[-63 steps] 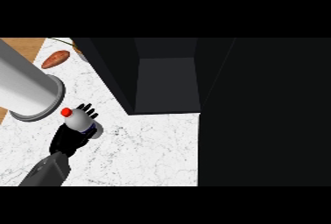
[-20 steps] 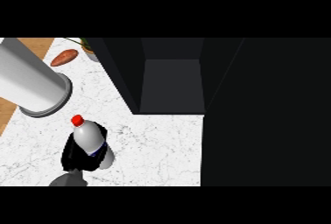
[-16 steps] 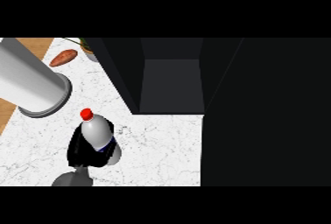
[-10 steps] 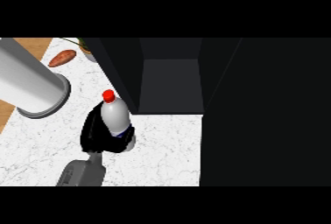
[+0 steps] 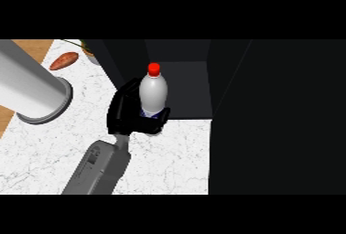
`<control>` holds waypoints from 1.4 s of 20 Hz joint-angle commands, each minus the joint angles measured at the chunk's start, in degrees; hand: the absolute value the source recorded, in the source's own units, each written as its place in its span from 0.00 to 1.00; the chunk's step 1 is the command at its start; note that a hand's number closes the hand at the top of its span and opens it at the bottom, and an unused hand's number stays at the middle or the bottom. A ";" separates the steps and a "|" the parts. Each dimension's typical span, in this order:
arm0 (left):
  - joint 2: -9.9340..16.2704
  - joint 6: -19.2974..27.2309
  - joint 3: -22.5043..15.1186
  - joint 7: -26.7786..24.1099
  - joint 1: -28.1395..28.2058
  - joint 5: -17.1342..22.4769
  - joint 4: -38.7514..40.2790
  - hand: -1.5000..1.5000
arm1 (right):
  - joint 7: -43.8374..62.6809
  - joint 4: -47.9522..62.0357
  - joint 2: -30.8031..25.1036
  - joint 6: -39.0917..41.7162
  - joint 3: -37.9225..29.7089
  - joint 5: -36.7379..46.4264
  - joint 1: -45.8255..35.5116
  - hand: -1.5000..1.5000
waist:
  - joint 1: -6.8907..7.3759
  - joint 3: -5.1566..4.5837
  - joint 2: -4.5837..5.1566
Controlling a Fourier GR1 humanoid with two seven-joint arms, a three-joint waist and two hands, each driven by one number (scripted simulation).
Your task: Pick up the bottled water, place it into the cabinet and close the cabinet
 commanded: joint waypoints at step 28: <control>1.25 19.41 3.40 -5.23 -34.54 -11.58 43.17 1.00 | 0.75 1.39 -0.83 -0.22 0.32 -0.96 -2.56 0.00 | -2.62 -0.04 1.06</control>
